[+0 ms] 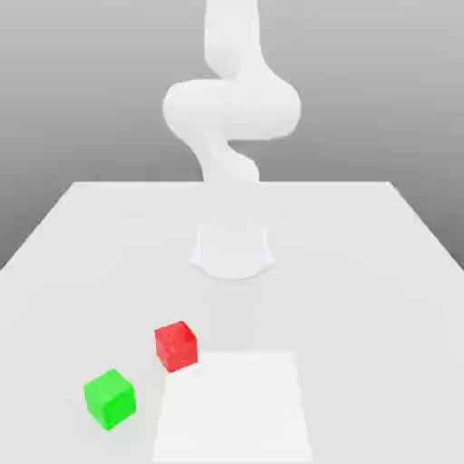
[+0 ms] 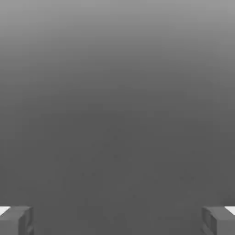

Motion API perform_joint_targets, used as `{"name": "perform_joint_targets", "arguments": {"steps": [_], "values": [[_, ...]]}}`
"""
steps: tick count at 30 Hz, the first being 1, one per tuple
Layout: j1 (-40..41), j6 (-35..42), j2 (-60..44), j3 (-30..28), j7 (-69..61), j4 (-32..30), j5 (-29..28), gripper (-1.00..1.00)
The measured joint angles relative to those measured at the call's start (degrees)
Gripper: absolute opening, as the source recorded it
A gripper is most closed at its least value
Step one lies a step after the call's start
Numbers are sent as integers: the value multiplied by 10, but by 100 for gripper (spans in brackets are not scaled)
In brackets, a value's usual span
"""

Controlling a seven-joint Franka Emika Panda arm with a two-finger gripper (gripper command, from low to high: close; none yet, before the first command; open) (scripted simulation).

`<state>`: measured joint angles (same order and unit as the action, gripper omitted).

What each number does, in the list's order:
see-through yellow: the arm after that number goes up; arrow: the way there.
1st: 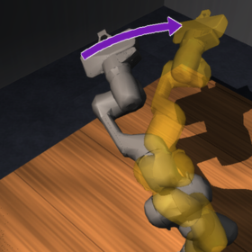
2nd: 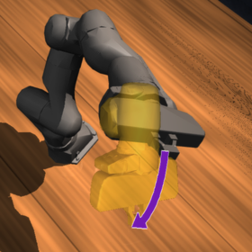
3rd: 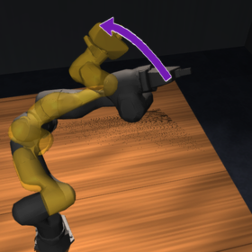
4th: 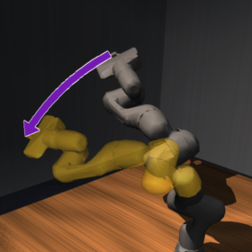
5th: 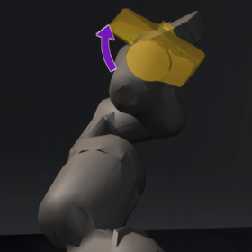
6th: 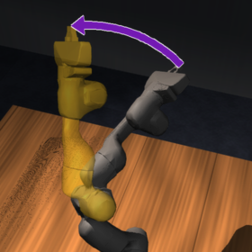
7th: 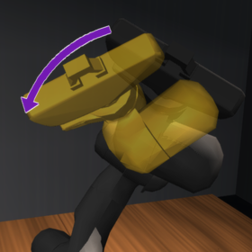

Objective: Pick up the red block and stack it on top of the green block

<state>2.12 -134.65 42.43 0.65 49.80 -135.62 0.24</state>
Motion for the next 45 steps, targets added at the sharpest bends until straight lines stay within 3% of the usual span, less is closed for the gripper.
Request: {"name": "perform_joint_targets", "arguments": {"steps": [16,23,24,31,39,45], "values": [[156,-234,-293,42,335,-301,13,0],[161,-399,-499,13,411,-315,-26,0],[155,-415,-517,7,414,-312,-30,-100],[154,-418,-520,6,416,-312,-32,-100],[160,-289,-371,21,389,-332,6,-100],[182,-213,-400,0,352,-227,0,-100]]}}
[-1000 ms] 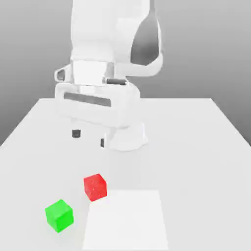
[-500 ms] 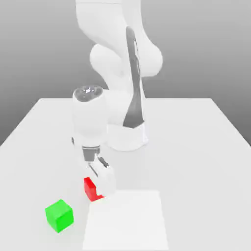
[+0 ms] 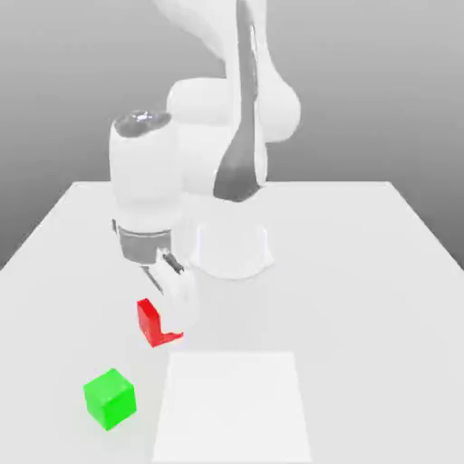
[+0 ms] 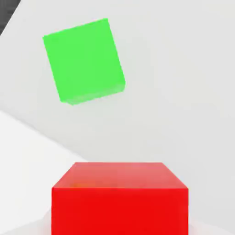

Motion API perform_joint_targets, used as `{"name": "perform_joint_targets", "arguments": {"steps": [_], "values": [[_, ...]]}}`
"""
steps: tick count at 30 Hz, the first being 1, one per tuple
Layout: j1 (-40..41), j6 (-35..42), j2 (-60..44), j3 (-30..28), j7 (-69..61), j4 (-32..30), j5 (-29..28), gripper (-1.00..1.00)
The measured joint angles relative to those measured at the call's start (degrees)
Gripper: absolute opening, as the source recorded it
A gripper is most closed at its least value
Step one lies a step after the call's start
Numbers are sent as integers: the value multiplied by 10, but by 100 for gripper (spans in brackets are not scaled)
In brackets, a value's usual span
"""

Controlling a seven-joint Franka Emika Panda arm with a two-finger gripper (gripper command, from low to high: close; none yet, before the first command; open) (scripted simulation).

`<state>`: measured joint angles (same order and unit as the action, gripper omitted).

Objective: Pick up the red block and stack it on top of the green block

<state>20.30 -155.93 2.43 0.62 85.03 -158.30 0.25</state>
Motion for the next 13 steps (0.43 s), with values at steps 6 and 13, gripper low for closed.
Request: {"name": "perform_joint_targets", "arguments": {"steps": [6,13], "values": [[26,25,-70,-7,-34,95,-2,-100],[26,-41,-144,-6,-36,103,-3,100]]}}
